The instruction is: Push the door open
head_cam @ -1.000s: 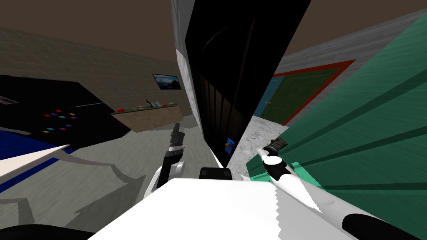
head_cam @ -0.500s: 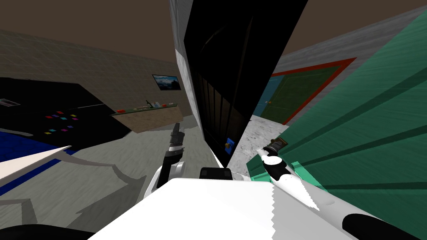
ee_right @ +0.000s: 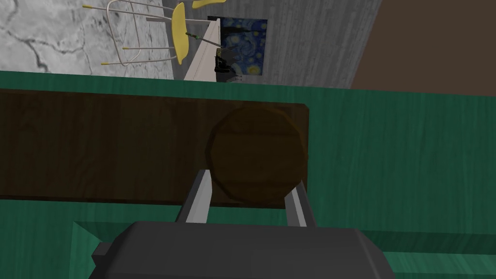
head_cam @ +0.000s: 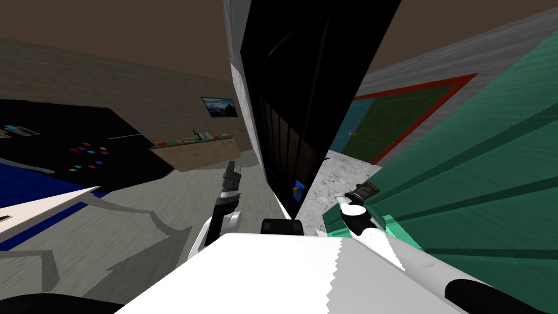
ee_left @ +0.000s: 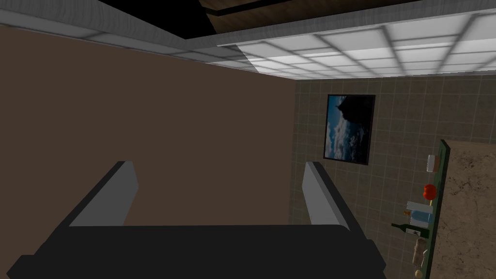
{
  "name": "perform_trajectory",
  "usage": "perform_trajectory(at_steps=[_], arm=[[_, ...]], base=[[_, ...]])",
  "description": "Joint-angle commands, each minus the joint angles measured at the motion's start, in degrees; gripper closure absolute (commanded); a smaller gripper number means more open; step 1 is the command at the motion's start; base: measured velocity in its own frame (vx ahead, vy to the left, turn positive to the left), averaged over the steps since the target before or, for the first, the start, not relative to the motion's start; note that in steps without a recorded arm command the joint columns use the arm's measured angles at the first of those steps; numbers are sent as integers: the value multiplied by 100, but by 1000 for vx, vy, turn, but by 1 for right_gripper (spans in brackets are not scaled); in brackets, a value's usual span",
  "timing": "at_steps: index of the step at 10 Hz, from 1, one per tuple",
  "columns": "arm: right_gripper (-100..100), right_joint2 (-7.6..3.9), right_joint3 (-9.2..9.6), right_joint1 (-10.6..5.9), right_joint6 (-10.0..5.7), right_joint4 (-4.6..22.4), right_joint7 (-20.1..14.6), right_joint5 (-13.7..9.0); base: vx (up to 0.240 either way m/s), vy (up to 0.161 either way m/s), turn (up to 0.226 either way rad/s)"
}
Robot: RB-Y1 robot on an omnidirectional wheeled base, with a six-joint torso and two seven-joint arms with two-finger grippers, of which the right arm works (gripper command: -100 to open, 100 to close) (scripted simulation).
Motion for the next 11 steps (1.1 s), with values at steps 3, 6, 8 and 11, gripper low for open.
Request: perform_trajectory(at_steps=[3,6,8,11], arm=[[100,-303,5,-52,-305,424,-14,7],[100,-313,-476,-160,-621,348,236,-97],[100,-313,-476,-160,-621,348,236,-97],[100,-148,-626,-146,-487,-17,315,-137]], base=[[5,-6,-16],[7,-65,82],[15,-52,-4],[3,-32,24]])
